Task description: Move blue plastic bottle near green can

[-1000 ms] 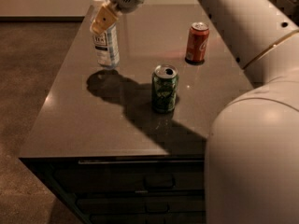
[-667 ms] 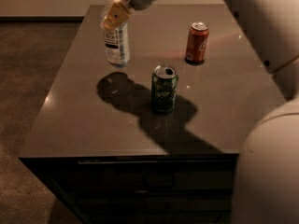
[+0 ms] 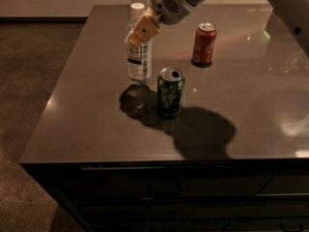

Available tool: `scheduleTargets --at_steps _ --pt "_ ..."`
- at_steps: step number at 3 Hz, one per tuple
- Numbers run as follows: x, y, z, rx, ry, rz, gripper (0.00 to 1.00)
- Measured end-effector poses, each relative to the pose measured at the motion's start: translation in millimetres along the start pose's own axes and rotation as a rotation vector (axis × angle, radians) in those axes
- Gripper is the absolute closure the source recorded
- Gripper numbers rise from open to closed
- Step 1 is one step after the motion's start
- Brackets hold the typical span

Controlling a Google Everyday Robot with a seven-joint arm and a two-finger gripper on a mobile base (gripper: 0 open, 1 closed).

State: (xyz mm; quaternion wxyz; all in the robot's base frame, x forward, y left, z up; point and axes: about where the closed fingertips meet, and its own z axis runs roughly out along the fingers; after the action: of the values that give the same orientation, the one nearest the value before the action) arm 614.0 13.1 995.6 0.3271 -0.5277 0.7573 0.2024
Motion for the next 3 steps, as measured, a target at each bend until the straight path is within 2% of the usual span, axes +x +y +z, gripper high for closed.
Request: scheduleTargets --at_steps 1,3 --pt "20 6 -5 -0.009 0.007 0.006 0.82" --pt "46 9 -12 -0.007 0.022 0.009 0.36"
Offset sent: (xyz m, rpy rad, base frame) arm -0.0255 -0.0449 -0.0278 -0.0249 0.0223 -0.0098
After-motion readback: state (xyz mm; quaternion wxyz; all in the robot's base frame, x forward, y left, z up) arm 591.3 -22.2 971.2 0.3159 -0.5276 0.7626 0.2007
